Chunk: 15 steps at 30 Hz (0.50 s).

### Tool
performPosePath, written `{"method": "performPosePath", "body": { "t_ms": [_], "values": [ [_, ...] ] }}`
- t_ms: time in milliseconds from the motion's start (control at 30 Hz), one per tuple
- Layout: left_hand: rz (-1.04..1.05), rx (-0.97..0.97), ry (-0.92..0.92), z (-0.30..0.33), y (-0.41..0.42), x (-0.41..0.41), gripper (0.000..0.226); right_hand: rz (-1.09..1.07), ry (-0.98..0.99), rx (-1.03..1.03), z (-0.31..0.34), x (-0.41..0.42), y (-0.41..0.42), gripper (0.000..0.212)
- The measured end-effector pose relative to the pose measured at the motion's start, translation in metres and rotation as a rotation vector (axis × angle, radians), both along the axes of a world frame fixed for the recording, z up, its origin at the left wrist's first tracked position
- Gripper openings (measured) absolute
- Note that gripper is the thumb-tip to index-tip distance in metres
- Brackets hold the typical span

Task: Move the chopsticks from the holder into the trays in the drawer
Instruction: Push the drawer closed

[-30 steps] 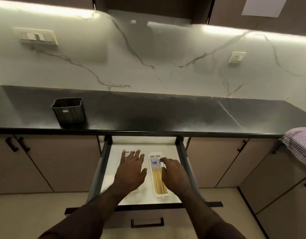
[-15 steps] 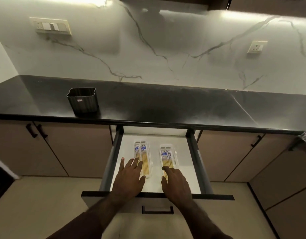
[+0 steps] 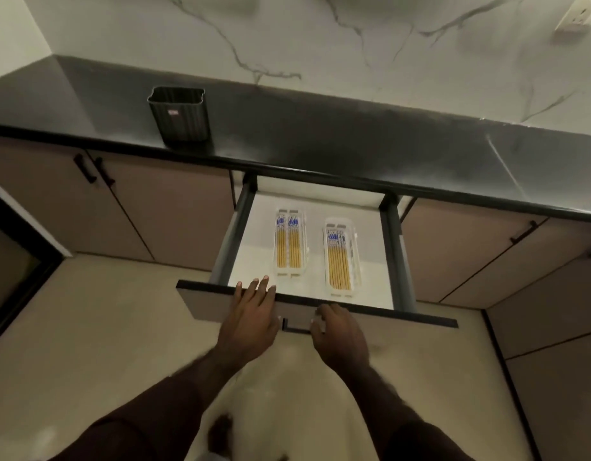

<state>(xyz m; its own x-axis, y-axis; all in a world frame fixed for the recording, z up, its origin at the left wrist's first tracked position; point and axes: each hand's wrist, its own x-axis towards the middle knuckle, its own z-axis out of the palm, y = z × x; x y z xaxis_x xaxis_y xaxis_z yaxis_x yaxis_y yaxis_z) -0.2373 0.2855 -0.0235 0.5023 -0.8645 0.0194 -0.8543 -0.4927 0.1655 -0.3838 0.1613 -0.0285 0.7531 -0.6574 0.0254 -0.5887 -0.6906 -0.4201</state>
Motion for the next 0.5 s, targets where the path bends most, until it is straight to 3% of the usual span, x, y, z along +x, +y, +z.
{"method": "performPosePath", "body": {
  "t_ms": [167,500],
  "values": [
    [0.029,-0.062,0.015,-0.016,0.019,-0.009,0.068,-0.011,0.078,0.054,-0.025,-0.006,0.011,0.021],
    [0.087,-0.097,0.081,-0.05,0.042,-0.002,0.079,0.023,0.361,0.176,-0.074,0.0,0.01,0.044]
  ]
}}
